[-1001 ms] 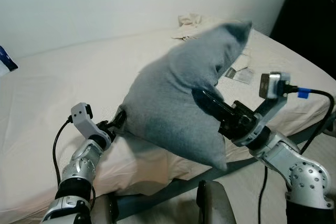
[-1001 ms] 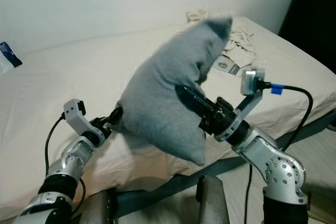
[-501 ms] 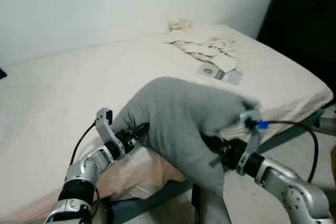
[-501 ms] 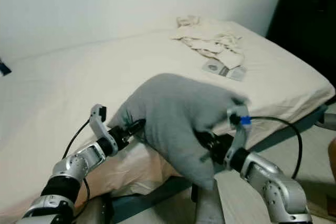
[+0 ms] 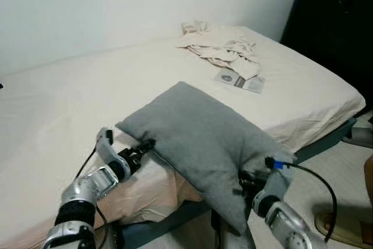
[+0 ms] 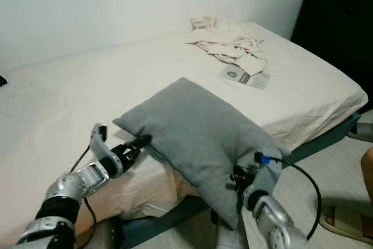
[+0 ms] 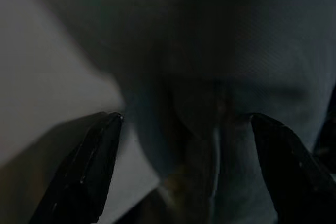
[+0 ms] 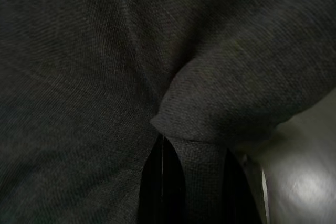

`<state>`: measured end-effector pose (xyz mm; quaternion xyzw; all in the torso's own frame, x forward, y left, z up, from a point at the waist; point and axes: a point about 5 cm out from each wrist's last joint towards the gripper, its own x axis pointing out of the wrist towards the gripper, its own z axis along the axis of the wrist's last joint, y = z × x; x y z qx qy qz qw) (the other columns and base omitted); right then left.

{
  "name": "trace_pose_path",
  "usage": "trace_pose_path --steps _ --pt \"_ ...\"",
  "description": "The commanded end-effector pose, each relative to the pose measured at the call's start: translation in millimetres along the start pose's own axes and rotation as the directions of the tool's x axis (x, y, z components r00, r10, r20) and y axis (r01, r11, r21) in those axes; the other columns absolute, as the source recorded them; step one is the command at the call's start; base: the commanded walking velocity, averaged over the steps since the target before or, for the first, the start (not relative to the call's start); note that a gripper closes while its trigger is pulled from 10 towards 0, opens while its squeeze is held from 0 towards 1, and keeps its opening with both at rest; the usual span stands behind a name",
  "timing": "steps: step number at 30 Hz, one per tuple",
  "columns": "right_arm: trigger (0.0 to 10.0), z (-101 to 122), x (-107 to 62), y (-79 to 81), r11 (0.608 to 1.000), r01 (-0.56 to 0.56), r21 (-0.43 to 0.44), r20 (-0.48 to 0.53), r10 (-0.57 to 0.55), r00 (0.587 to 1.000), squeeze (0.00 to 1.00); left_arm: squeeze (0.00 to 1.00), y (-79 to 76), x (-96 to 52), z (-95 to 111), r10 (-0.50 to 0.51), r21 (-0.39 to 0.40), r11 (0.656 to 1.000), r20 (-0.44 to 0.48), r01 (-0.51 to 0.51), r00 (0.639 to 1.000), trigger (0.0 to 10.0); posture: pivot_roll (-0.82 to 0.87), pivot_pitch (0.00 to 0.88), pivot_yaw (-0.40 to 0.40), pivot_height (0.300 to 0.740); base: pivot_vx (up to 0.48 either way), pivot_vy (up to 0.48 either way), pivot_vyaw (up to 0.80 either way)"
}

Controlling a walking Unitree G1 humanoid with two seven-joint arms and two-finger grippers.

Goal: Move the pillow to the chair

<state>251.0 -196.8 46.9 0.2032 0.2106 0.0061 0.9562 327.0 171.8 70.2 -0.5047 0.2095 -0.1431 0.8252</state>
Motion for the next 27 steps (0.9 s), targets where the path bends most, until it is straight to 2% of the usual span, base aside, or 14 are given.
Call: trace_pose_path --steps 1,3,4,8,11,12,17,19,20,22,23,24,25,27 --pt "0.0 -14.3 -1.9 -5.9 0.998 0.051 0.045 -0.051 -0.049 0.998 0.0 0.0 -4.6 3.6 -11.0 -0.045 -0.115 0.992 -0.019 0.043 0.999 10.0 -0.06 0.118 0.027 0.527 0.0 0.0 0.0" --pt "0.0 -14.6 -1.8 -5.3 0.997 0.051 0.05 -0.05 -0.048 0.998 0.0 0.0 -7.5 4.6 -14.2 -0.071 -0.146 0.987 -0.02 0.068 0.997 10.0 -0.06 0.118 0.027 0.527 0.0 0.0 0.0" --pt "0.0 -14.0 -0.8 -2.0 0.998 0.043 0.048 -0.043 -0.041 0.998 0.0 0.0 -16.5 9.1 -19.8 -0.127 -0.219 0.968 0.011 0.126 0.992 10.0 -0.06 0.12 0.026 0.527 0.0 0.0 0.0" --pt "0.0 -12.7 2.4 3.7 0.998 0.023 0.051 -0.032 -0.021 0.999 0.0 0.0 -26.5 17.2 -24.1 -0.147 -0.229 0.961 0.055 0.156 0.988 10.0 -0.06 0.119 0.025 0.527 0.0 0.0 0.0" --pt "0.0 -11.9 7.5 10.7 0.999 0.002 0.042 -0.018 -0.001 1.0 0.0 0.0 -48.0 28.3 -17.4 -0.185 -0.104 0.973 0.179 0.206 0.966 10.0 -0.07 0.115 0.021 0.527 0.0 0.0 0.0" --pt "0.0 -11.3 8.2 11.7 0.999 -0.001 0.043 -0.015 0.002 1.0 0.0 0.0 -52.4 30.7 -17.7 -0.187 -0.068 0.977 0.186 0.202 0.965 10.0 -0.07 0.115 0.019 0.527 0.0 0.0 0.0" --pt "0.0 -9.5 10.1 14.1 0.999 -0.01 0.04 -0.007 0.01 1.0 0.0 0.0 -63.5 36.8 -20.5 -0.194 -0.035 0.978 0.198 0.205 0.961 10.0 -0.07 0.114 0.017 0.527 0.0 0.0 0.0" --pt "0.0 -7.0 12.9 17.1 0.999 -0.019 0.027 -0.001 0.019 1.0 0.0 0.0 -75.2 45.3 -24.1 -0.17 0.056 0.985 0.218 0.161 0.961 10.0 -0.07 0.112 0.014 0.527 0.0 0.0 0.0" --pt "0.0 -7.0 12.9 17.1 0.999 -0.019 0.027 -0.001 0.019 1.0 0.0 0.0 -75.2 45.3 -24.1 -0.17 0.056 0.985 0.218 0.161 0.961 10.0 -0.07 0.112 0.014 0.527 0.0 0.0 0.0" --pt "0.0 -5.8 13.9 17.7 1.0 -0.021 0.02 0.001 0.021 1.0 0.0 0.0 -75.7 48.5 -27.3 -0.141 0.118 0.986 0.201 0.119 0.969 10.0 -0.07 0.112 0.013 0.527 0.0 0.0 0.0" --pt "0.0 -5.5 14.5 17.9 1.0 -0.022 0.018 0.003 0.022 1.0 0.0 0.0 -74.3 49.6 -28.7 -0.122 0.146 0.985 0.199 0.093 0.972 9.5 -0.07 0.109 0.014 0.527 0.0 0.0 0.0" --pt "0.0 -5.1 15.0 18.1 1.0 -0.022 0.016 0.004 0.022 1.0 0.0 0.0 -71.5 50.6 -30.2 -0.094 0.186 0.981 0.194 0.057 0.976 4.4 -0.07 0.109 0.014 0.527 0.0 0.0 0.0" --pt "0.0 -4.5 15.5 18.0 1.0 -0.023 0.007 0.006 0.023 1.0 0.0 0.0 -68.0 51.1 -31.6 -0.066 0.221 0.975 0.189 0.023 0.98 0.0 -0.07 0.109 0.014 0.527 0.0 0.0 0.0" --pt "0.0 -3.4 16.3 18.3 1.0 -0.024 -0.001 0.01 0.024 1.0 0.0 0.0 -63.2 50.8 -33.9 -0.036 0.265 0.964 0.179 -0.013 0.983 0.0 -0.07 0.109 0.014 0.527 0.0 0.0 0.0"
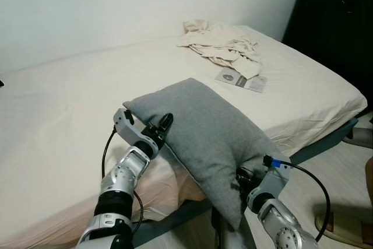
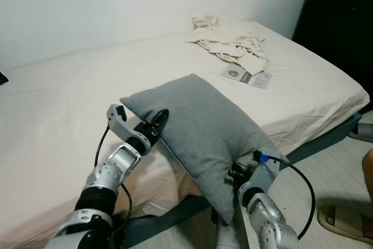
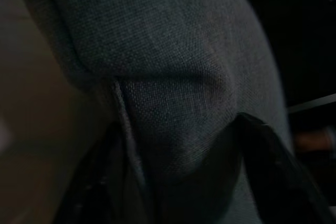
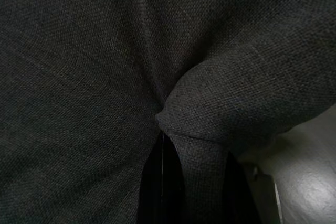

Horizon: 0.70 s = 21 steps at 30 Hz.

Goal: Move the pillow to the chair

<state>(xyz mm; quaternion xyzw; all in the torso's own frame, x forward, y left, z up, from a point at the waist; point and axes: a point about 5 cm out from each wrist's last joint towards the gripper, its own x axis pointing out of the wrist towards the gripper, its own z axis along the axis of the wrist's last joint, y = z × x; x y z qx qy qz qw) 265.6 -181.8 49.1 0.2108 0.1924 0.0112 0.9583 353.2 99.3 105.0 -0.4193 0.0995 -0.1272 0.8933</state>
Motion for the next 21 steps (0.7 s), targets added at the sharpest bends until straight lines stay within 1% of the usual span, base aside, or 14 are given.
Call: trace_pose_path --steps 1,5,9,11,12,14,15,16,17,18,20,21 --pt "0.0 -5.1 2.6 2.8 1.0 -0.005 -0.013 -0.022 0.004 1.0 0.0 0.0 0.0 1.0 -6.2 0.017 0.047 0.999 -0.024 -0.016 1.0 0.0 -0.07 0.109 0.014 0.527 0.0 0.0 0.0" --pt "0.0 -3.1 4.5 5.1 1.0 -0.011 -0.024 -0.017 0.01 1.0 0.0 0.0 3.6 -1.7 -12.2 0.038 0.076 0.997 -0.053 -0.034 0.998 0.0 -0.07 0.107 0.012 0.527 0.0 0.0 0.0" --pt "0.0 -0.9 7.1 7.8 0.999 -0.017 -0.042 -0.009 0.017 1.0 0.0 0.0 4.3 -3.8 -15.5 0.041 0.084 0.996 -0.057 -0.036 0.998 0.0 -0.07 0.106 0.012 0.527 0.0 0.0 0.0" --pt "0.0 1.8 9.5 10.7 0.998 -0.025 -0.051 0.001 0.025 1.0 0.0 0.0 5.8 -4.6 -17.4 0.05 0.104 0.994 -0.054 -0.044 0.997 0.0 -0.07 0.101 0.012 0.527 0.0 0.0 0.0" --pt "0.0 7.6 11.9 14.9 0.997 -0.037 -0.065 0.025 0.039 0.999 0.0 0.0 7.4 -5.3 -15.8 0.058 0.157 0.986 -0.051 -0.049 0.997 0.0 -0.07 0.1 0.012 0.527 0.0 0.0 0.0" --pt "0.0 19.2 15.1 23.4 0.994 -0.063 -0.094 0.072 0.07 0.995 0.0 0.0 8.9 -6.5 -10.9 0.06 0.229 0.972 -0.039 -0.049 0.997 0.0 -0.07 0.093 0.012 0.527 0.0 0.0 0.0" --pt "0.0 19.2 15.1 23.4 0.994 -0.063 -0.094 0.072 0.07 0.995 0.0 0.0 8.9 -6.5 -10.9 0.06 0.229 0.972 -0.039 -0.049 0.997 0.0 -0.07 0.093 0.012 0.527 0.0 0.0 0.0" --pt "0.0 39.1 17.5 38.0 0.982 -0.106 -0.154 0.153 0.13 0.98 0.0 0.0 7.3 -7.2 2.2 0.046 0.289 0.956 0.013 -0.048 0.999 0.0 -0.06 0.088 0.011 0.527 0.0 0.0 0.0" --pt "0.0 49.2 18.0 45.9 0.975 -0.129 -0.181 0.194 0.164 0.967 0.0 0.0 5.1 -7.4 9.9 0.029 0.308 0.951 0.042 -0.04 0.999 0.0 -0.06 0.087 0.011 0.527 0.0 0.0 0.0" --pt "0.0 49.2 18.0 45.9 0.975 -0.129 -0.181 0.194 0.164 0.967 0.0 0.0 5.1 -7.4 9.9 0.029 0.308 0.951 0.042 -0.04 0.999 0.0 -0.06 0.087 0.011 0.527 0.0 0.0 0.0" --pt "0.0 75.2 17.3 65.4 0.957 -0.173 -0.231 0.3 0.239 0.923 0.0 0.0 -3.9 -7.7 29.6 -0.025 0.358 0.934 0.116 -0.018 0.993 0.0 -0.06 0.078 0.007 0.527 0.0 0.0 0.0" --pt "0.0 84.1 16.5 72.3 0.951 -0.185 -0.247 0.335 0.263 0.905 0.0 0.0 -7.9 -8.0 36.1 -0.049 0.379 0.925 0.139 -0.008 0.989 0.0 -0.05 0.076 0.006 0.527 0.0 0.0 0.0"
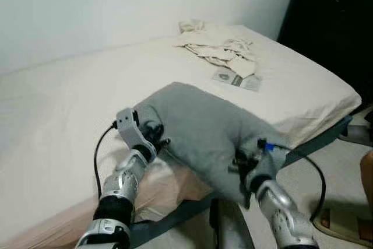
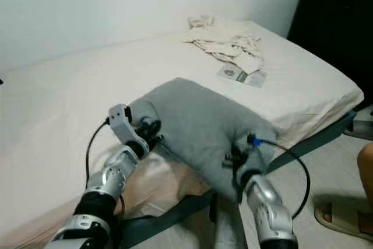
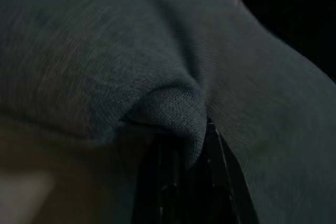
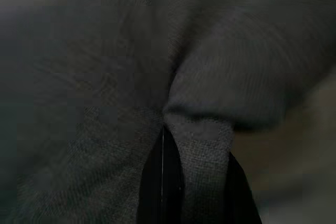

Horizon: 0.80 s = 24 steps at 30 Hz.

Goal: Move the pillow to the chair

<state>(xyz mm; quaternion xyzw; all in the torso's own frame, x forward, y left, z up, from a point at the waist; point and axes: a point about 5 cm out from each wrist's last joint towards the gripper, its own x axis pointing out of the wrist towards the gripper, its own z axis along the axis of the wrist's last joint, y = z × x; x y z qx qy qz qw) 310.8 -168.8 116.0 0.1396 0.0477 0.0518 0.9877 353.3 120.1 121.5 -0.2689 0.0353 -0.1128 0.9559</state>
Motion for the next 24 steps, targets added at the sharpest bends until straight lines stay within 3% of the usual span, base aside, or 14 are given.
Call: trace_pose_path --steps 1,3,5,7,8,9,10,11,21,24 --pt "0.0 34.1 9.3 34.3 0.989 -0.138 -0.056 0.164 0.145 0.976 0.0 0.0 -6.0 1.5 22.6 -0.046 0.067 0.997 0.092 0.04 0.995 0.0 -0.05 0.069 0.002 0.527 0.0 0.0 0.0" --pt "0.0 58.9 15.4 47.1 0.983 -0.162 -0.088 0.262 0.18 0.948 0.0 0.0 -9.5 2.4 41.3 -0.056 0.098 0.994 0.178 0.039 0.982 0.0 -0.05 0.063 0.0 0.527 0.0 0.0 0.0" --pt "0.0 62.5 16.5 49.2 0.982 -0.166 -0.092 0.277 0.185 0.943 0.0 0.0 -9.9 2.2 43.8 -0.056 0.106 0.994 0.193 0.036 0.979 0.0 -0.04 0.056 -0.001 0.527 0.0 0.0 0.0" --pt "0.0 68.0 21.8 53.8 0.981 -0.162 -0.105 0.282 0.186 0.941 0.0 0.0 -5.0 0.4 45.4 -0.008 0.183 0.983 0.206 -0.03 0.979 0.0 -0.04 0.046 0.0 0.527 0.0 0.0 0.0" --pt "0.0 68.0 21.8 53.8 0.981 -0.162 -0.105 0.282 0.186 0.941 0.0 0.0 -5.0 0.4 45.4 -0.008 0.183 0.983 0.206 -0.03 0.979 0.0 -0.04 0.046 0.0 0.527 0.0 0.0 0.0" --pt "4.2 66.2 26.3 53.0 0.982 -0.122 -0.141 0.266 0.157 0.951 0.0 0.0 4.3 -2.0 40.7 0.075 0.242 0.963 0.192 -0.121 0.978 0.0 -0.04 0.036 -0.003 0.527 0.0 0.0 0.0" --pt "10.0 63.9 27.6 51.9 0.982 -0.103 -0.16 0.258 0.142 0.956 0.0 0.0 7.5 -3.5 38.2 0.099 0.272 0.951 0.185 -0.148 0.978 0.7 -0.04 0.035 -0.004 0.527 0.0 0.0 0.0" --pt "10.0 59.7 28.3 51.2 0.98 -0.103 -0.171 0.243 0.143 0.959 0.0 0.0 8.7 -5.9 36.7 0.111 0.311 0.935 0.192 -0.168 0.975 10.0 -0.04 0.031 -0.007 0.527 0.0 0.0 0.0" --pt "10.0 36.0 25.9 54.6 0.966 -0.141 -0.219 0.158 0.177 0.971 0.0 0.0 6.8 -14.8 28.9 0.106 0.361 0.918 0.177 -0.165 0.978 10.0 -0.03 0.016 -0.01 0.527 0.0 0.0 0.0" --pt "10.0 28.9 24.1 50.1 0.963 -0.109 -0.248 0.157 0.151 0.976 0.0 0.0 12.0 -18.1 28.2 0.132 0.41 0.889 0.2 -0.205 0.971 10.0 -0.03 0.011 -0.014 0.527 0.0 0.0 0.0"
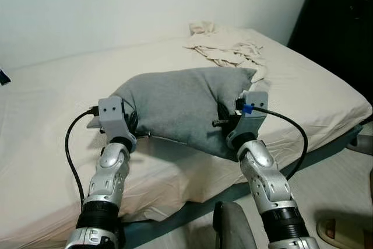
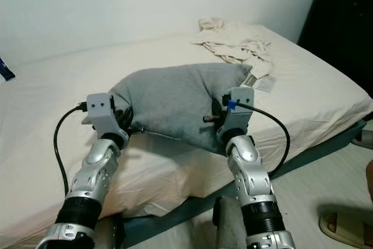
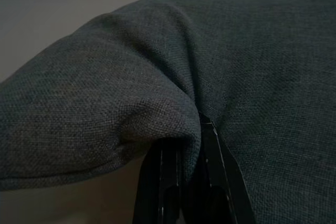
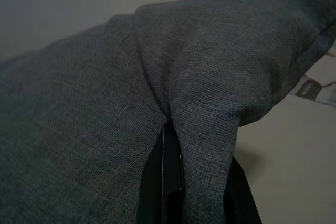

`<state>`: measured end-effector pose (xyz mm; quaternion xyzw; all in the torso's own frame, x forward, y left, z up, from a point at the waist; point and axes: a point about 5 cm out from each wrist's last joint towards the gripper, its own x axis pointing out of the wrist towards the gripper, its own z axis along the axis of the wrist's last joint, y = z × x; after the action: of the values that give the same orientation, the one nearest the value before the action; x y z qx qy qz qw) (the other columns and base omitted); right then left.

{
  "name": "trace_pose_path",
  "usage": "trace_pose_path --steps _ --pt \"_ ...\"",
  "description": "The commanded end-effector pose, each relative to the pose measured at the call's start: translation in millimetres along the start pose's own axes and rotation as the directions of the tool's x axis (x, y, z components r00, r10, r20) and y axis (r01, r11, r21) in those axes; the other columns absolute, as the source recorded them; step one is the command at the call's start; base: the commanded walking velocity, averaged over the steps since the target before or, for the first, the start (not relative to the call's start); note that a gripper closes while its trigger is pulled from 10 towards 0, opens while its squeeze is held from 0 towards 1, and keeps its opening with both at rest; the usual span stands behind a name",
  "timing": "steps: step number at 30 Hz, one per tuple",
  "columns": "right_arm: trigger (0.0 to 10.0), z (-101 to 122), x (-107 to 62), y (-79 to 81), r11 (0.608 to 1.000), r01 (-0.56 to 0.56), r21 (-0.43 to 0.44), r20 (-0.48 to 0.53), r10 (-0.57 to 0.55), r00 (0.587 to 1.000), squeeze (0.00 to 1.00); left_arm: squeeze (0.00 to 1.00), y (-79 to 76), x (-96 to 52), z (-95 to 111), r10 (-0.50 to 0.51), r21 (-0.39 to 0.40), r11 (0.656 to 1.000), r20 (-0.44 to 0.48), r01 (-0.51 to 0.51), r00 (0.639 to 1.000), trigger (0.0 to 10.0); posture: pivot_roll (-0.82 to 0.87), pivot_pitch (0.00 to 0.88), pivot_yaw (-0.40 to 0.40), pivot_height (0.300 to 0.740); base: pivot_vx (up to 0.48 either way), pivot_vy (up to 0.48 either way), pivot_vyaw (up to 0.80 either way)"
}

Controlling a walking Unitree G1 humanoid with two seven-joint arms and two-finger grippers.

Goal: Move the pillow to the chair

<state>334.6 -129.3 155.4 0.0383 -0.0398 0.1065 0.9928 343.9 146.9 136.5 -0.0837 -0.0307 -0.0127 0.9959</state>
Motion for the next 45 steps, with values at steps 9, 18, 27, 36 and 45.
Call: trace_pose_path --steps 9,18,27,36,45 --pt "10.0 -4.5 -1.6 -3.6 1.0 -0.007 -0.015 0.026 0.008 1.0 0.0 0.0 -6.6 -3.6 3.6 -0.029 0.132 0.991 0.054 0.022 0.998 10.0 -0.03 0.016 -0.021 0.536 0.0 0.0 0.0" --pt "10.0 -7.2 -0.5 -0.6 0.999 -0.006 -0.033 0.023 0.006 1.0 0.0 0.0 -11.0 -6.8 0.6 -0.033 0.14 0.99 0.05 0.026 0.998 10.0 -0.04 0.031 -0.02 0.571 0.0 0.0 0.0" --pt "10.0 -9.5 -2.3 0.5 0.999 -0.01 -0.038 0.018 0.011 1.0 0.0 0.0 -10.5 -8.2 -0.8 -0.033 0.141 0.99 0.045 0.026 0.998 10.0 -0.04 0.042 -0.017 0.606 0.0 0.0 0.0" --pt "10.0 -10.5 -3.0 0.4 0.999 -0.01 -0.042 0.017 0.011 1.0 0.0 0.0 -10.8 -8.5 -1.2 -0.036 0.142 0.989 0.041 0.03 0.999 10.0 -0.04 0.047 -0.013 0.641 0.0 0.0 0.0" --pt "10.0 -10.6 -3.0 -0.1 0.999 -0.01 -0.045 0.019 0.011 1.0 0.0 0.0 -9.0 -7.7 -0.4 -0.032 0.145 0.989 0.043 0.026 0.999 10.0 -0.04 0.047 -0.016 0.681 0.0 0.0 0.0"
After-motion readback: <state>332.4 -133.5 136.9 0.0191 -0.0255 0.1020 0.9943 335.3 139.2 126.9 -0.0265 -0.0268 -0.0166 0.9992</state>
